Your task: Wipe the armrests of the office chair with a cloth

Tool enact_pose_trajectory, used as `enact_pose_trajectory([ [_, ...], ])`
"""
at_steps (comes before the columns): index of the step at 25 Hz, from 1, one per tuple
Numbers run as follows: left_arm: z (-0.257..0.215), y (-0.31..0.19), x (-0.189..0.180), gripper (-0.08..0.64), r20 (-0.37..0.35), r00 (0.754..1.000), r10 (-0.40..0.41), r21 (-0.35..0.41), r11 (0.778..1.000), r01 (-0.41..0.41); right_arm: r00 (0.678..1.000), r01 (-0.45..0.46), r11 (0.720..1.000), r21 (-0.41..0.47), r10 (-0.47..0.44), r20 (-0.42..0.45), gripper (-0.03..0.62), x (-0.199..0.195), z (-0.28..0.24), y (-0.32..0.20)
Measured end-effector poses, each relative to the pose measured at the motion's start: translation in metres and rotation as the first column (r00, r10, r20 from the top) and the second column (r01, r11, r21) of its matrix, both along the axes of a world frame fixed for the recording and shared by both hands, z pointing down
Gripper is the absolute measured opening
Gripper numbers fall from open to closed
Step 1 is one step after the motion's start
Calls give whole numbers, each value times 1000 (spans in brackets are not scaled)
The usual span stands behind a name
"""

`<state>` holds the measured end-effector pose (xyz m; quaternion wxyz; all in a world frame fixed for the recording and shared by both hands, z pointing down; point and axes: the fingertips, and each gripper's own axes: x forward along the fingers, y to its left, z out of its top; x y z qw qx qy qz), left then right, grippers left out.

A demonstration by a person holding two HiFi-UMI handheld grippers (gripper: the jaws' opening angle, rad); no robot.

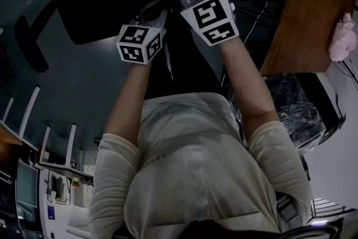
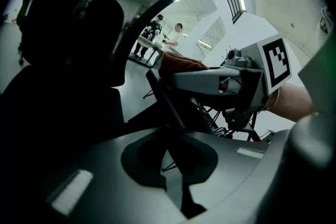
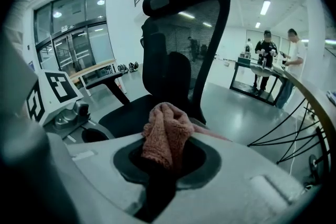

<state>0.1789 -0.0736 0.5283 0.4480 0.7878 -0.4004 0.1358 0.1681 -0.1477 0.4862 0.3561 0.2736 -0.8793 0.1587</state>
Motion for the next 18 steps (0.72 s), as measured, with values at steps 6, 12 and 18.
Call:
enact_pose_trajectory([
  [6, 0, 11, -1, 6, 25, 999, 28, 24, 999, -29, 1000, -6, 1000, -13, 6, 8, 49, 5, 0, 36],
  [12, 1, 21, -5, 5, 12, 999, 44, 31, 999, -45, 999, -30, 999, -29, 30, 11, 51, 6, 1, 74],
  [18, 1, 23, -8, 5, 7, 996, 84, 47, 995, -85, 995, -97, 994, -43, 99, 35, 51, 7, 0, 100],
])
